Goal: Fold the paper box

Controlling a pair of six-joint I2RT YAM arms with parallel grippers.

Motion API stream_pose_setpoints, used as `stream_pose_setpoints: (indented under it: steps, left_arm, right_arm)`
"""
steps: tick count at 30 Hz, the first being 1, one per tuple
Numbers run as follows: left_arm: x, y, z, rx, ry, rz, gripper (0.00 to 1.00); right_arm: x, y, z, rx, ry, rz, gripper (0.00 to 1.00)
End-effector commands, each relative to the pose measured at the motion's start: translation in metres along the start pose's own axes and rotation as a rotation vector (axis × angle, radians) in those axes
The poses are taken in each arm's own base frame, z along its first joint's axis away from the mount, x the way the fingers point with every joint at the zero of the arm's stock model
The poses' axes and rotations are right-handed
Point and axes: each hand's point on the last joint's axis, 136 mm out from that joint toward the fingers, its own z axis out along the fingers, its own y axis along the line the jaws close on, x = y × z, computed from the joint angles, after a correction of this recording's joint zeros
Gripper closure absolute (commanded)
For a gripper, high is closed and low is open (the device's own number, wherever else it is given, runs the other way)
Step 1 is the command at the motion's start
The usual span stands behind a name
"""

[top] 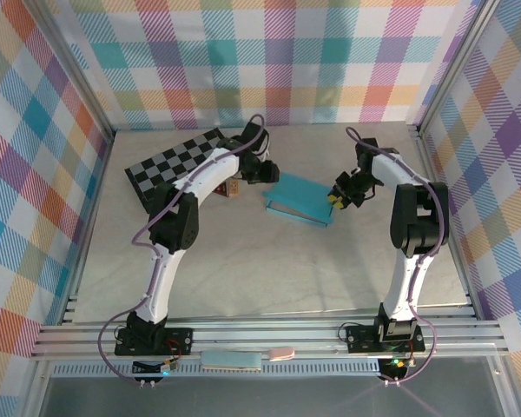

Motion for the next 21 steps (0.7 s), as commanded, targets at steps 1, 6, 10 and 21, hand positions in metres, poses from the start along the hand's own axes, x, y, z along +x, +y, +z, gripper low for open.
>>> stream_pose_setpoints:
  steps: [1, 6, 10, 21]
  left_arm:
    - [0.008, -0.023, -0.011, 0.092, 0.032, 0.030, 0.53]
    - [0.015, -0.026, 0.002, 0.102, 0.031, 0.013, 0.53]
    - [0.018, -0.025, 0.002, 0.099, 0.028, -0.002, 0.54]
    - [0.049, -0.011, 0.016, 0.077, 0.076, -0.041, 0.71]
  right_arm:
    - [-0.001, -0.007, 0.007, 0.042, 0.018, -0.009, 0.82]
    - [-0.001, -0.008, 0.007, 0.054, 0.026, -0.025, 0.81]
    - [0.001, -0.011, 0.007, 0.064, 0.030, -0.030, 0.81]
    - [0.004, -0.010, -0.004, 0.077, 0.021, -0.067, 0.75]
